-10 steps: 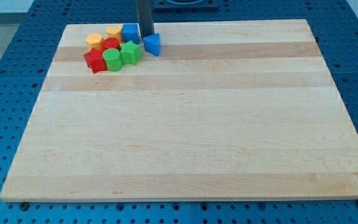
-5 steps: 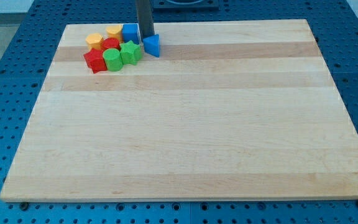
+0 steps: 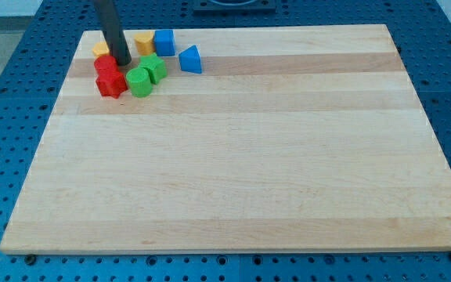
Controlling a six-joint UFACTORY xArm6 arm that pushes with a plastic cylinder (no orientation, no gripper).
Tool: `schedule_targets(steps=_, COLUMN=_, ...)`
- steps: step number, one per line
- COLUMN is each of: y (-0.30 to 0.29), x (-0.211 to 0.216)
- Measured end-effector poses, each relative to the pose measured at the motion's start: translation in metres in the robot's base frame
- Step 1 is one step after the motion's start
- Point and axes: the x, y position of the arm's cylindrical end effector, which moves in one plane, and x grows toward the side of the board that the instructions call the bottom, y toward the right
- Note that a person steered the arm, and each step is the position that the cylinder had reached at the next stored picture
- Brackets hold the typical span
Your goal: Move the green star towards the top center
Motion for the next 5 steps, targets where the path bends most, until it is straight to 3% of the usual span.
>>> schedule_targets(steps=2, y=-0.055, x=0.009)
schedule_targets(steps=3, y=-0.046, x=0.026)
schedule_targets(steps=4, y=-0.033, x=0.051)
schedule_targets(steps=5, y=0.046, x=0.072)
